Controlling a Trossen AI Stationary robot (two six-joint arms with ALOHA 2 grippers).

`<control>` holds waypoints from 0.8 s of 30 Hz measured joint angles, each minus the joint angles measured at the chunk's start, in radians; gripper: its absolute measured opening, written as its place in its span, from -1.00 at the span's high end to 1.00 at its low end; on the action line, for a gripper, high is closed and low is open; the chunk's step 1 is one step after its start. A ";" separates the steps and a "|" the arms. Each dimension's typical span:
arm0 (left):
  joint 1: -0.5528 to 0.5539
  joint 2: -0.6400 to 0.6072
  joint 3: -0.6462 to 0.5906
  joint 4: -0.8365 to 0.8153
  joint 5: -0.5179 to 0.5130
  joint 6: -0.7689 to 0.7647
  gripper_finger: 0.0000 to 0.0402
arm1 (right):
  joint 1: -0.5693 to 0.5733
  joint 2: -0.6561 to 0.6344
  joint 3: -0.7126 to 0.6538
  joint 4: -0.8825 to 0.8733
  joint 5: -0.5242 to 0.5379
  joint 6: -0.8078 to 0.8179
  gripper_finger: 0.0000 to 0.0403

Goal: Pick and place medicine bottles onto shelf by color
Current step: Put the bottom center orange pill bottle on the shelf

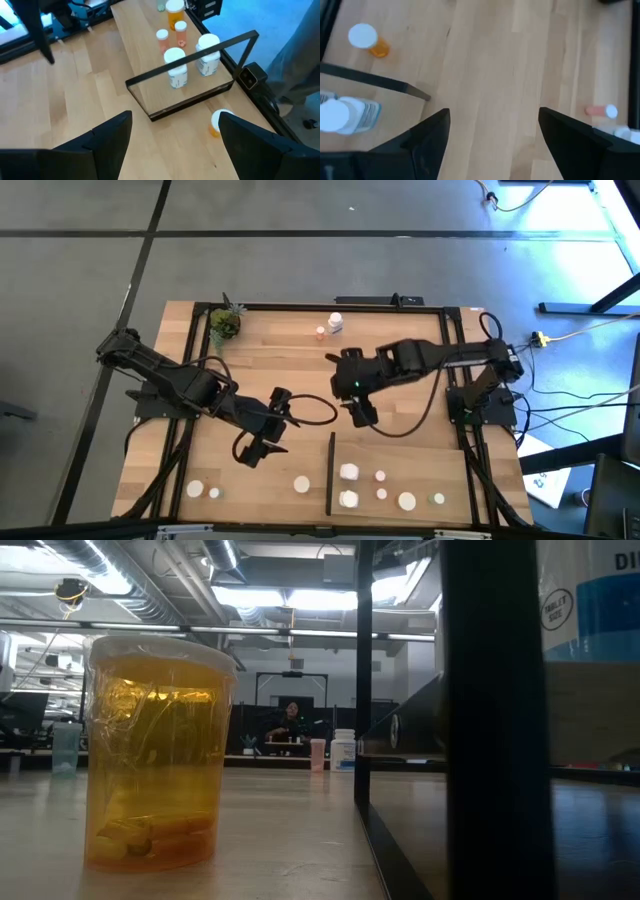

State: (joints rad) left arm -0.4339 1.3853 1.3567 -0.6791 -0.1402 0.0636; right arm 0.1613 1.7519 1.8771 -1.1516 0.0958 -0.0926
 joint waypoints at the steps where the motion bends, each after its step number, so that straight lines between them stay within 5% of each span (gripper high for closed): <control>1: 0.002 0.000 0.000 0.001 -0.008 0.006 -0.46 | -0.009 0.000 0.000 0.010 -0.009 -0.016 -0.52; 12: 0.013 0.000 0.000 -0.241 -0.013 -0.416 -0.46 | -0.017 -0.002 0.000 0.019 -0.019 -0.126 -0.52; 21: 0.013 0.000 0.000 -0.407 -0.054 -0.996 -0.46 | -0.022 -0.002 0.000 0.017 -0.019 -0.127 -0.52; 24: 0.000 -0.001 -0.007 -0.392 -0.072 -1.048 -0.46 | -0.022 -0.002 0.000 0.017 -0.019 -0.127 -0.52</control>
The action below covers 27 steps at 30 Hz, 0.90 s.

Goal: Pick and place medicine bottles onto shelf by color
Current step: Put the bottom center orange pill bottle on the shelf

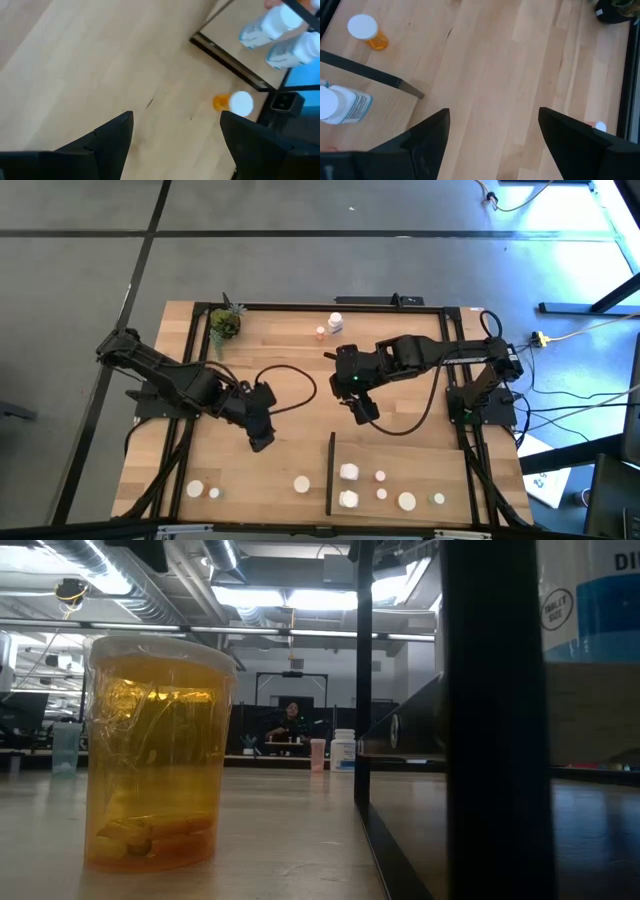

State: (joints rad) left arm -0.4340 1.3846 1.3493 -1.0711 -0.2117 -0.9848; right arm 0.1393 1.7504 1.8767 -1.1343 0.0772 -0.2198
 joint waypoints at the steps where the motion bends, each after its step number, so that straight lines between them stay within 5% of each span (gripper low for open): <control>1: -0.006 0.000 -0.007 0.012 0.000 0.000 -0.46 | 0.000 0.000 0.000 0.000 0.000 -0.002 -0.52; 15: -0.205 0.001 -0.083 0.285 -0.120 0.003 -0.46 | 0.007 -0.060 0.038 -0.050 0.000 0.089 -0.52; 27: -0.329 0.109 -0.084 0.470 -0.226 0.206 -0.46 | 0.133 -0.130 0.039 -0.034 -0.001 0.169 -0.52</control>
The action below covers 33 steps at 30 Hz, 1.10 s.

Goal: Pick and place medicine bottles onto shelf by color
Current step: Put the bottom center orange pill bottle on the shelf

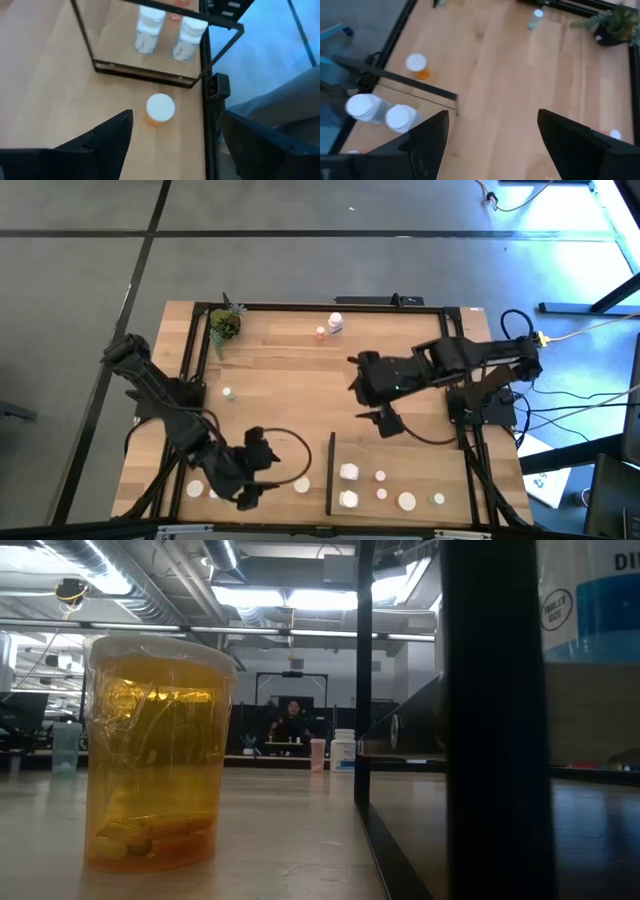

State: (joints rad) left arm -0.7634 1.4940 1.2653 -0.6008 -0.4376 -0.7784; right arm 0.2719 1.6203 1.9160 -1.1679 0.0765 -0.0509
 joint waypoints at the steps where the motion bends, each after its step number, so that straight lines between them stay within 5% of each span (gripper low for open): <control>1: -0.002 0.012 0.000 0.017 0.000 0.000 -0.46 | 0.012 0.000 0.000 -0.001 0.000 0.008 -0.52; 9: -0.040 0.115 0.000 0.109 -0.021 -0.005 -0.46 | 0.083 -0.017 0.000 -0.005 -0.001 0.025 -0.52; 19: -0.124 0.252 0.000 0.179 -0.177 -0.244 -0.46 | 0.115 -0.084 -0.098 0.088 0.000 0.026 -0.52; 25: -0.151 0.355 0.000 0.179 -0.185 -0.343 -0.46 | 0.136 -0.098 -0.103 0.107 0.000 0.046 -0.52; 33: -0.113 0.386 0.000 0.160 -0.215 -0.296 -0.46 | 0.158 -0.098 -0.103 0.121 0.001 0.004 -0.52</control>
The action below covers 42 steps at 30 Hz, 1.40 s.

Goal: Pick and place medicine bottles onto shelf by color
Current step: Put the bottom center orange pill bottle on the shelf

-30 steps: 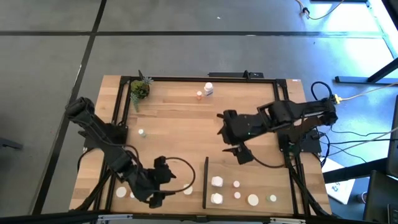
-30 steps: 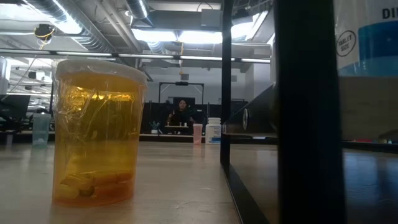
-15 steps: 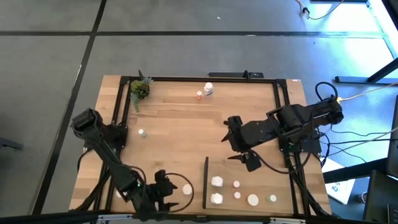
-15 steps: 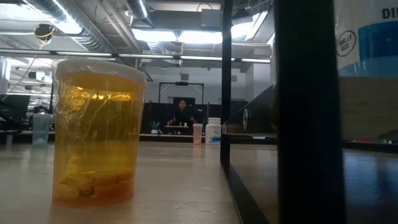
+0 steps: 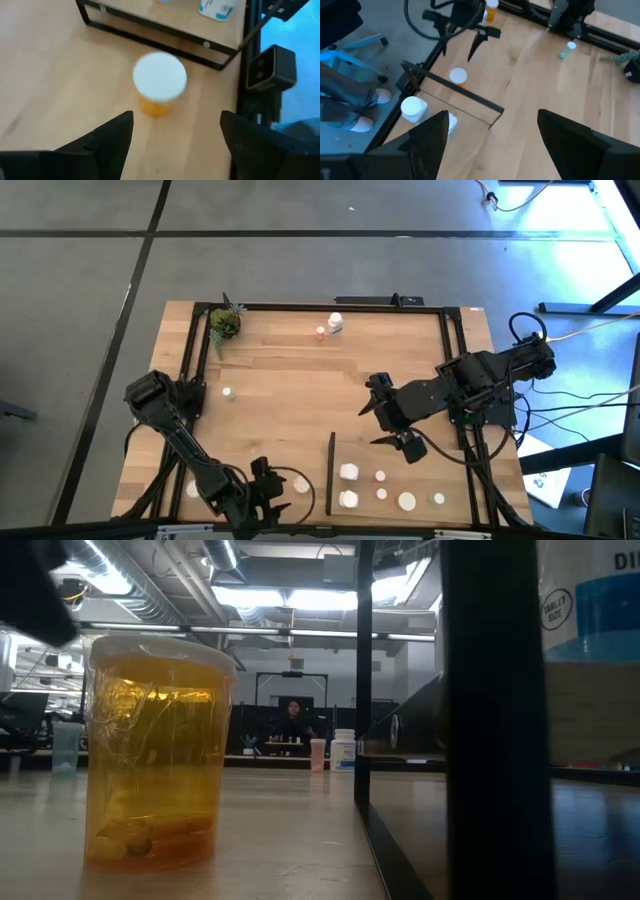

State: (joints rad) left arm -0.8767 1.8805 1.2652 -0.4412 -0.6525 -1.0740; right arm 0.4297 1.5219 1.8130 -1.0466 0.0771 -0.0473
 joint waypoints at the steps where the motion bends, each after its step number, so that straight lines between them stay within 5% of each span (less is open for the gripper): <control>1: 0.005 0.000 0.000 0.000 -0.006 0.014 -0.46 | 0.000 0.000 0.000 0.011 0.000 -0.005 -0.52; 13: 0.026 0.007 -0.003 -0.013 -0.038 0.041 -0.46 | 0.000 0.000 0.000 0.052 0.000 -0.006 -0.52; 22: 0.119 0.007 -0.003 0.051 0.101 0.215 -0.46 | 0.000 0.000 0.000 0.055 0.001 0.044 -0.52; 32: 0.178 0.007 -0.003 0.073 0.237 0.220 -0.46 | 0.000 0.000 0.000 0.055 0.001 0.046 -0.52; 42: 0.170 0.006 -0.003 0.107 0.248 0.247 -0.46 | 0.000 0.000 0.000 0.055 0.001 0.046 -0.52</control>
State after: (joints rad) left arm -0.7071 1.8870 1.2625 -0.3344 -0.4046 -0.8268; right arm 0.4294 1.5223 1.8130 -0.9920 0.0776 -0.0017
